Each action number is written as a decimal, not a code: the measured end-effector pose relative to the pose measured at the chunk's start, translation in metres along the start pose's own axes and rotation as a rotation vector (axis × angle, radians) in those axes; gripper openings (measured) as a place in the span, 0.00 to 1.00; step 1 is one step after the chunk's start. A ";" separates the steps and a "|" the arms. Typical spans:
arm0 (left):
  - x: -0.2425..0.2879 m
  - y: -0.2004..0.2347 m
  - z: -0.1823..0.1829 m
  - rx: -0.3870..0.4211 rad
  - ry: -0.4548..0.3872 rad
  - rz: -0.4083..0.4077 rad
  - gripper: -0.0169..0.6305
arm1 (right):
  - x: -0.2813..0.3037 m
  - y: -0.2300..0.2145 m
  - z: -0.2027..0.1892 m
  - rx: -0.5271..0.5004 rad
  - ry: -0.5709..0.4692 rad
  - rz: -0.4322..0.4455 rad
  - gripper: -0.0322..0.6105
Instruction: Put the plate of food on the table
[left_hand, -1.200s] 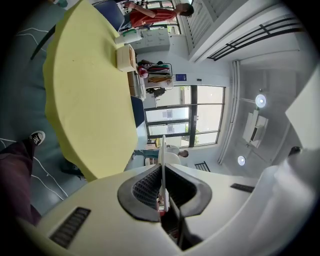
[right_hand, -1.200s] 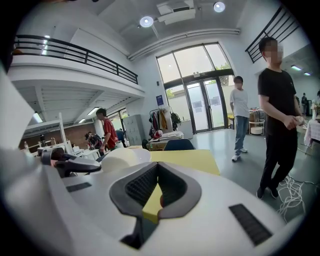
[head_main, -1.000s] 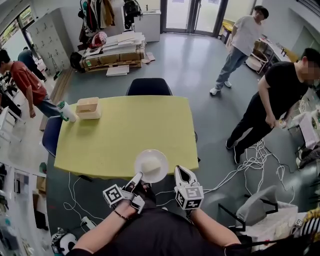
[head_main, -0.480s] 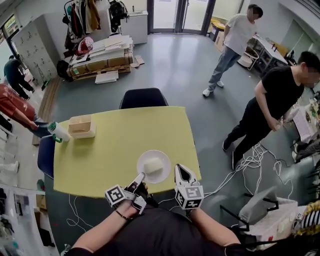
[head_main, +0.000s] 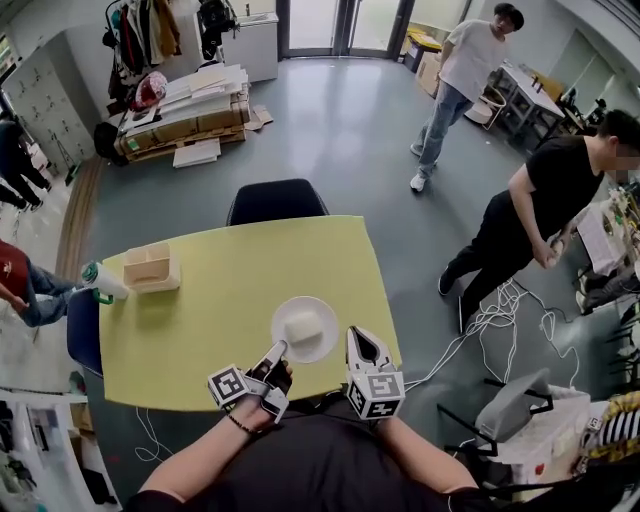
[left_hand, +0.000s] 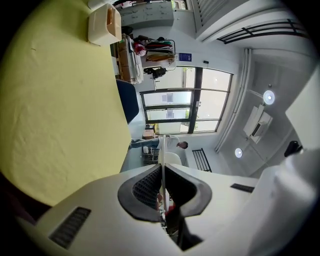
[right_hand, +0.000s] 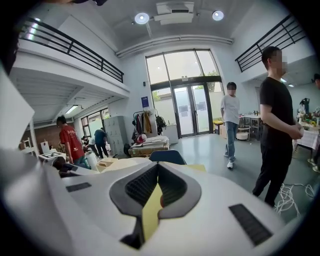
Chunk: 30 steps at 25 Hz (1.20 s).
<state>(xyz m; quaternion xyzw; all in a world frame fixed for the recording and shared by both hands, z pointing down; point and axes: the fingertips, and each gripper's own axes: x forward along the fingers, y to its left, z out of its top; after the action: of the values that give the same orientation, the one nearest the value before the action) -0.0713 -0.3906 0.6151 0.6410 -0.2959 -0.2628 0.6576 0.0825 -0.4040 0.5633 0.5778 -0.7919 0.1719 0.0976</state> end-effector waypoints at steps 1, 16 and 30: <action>0.004 0.001 0.000 -0.008 -0.002 -0.006 0.06 | 0.002 -0.004 -0.001 0.004 0.004 -0.003 0.07; 0.053 0.022 0.002 0.034 -0.062 0.008 0.06 | 0.042 -0.042 0.034 -0.022 -0.023 0.091 0.07; 0.073 0.120 0.017 0.033 -0.058 0.052 0.06 | 0.049 -0.054 0.020 -0.043 -0.008 0.118 0.07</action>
<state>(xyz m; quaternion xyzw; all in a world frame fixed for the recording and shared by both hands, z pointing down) -0.0377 -0.4503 0.7388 0.6360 -0.3356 -0.2592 0.6448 0.1190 -0.4702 0.5708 0.5284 -0.8285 0.1581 0.0966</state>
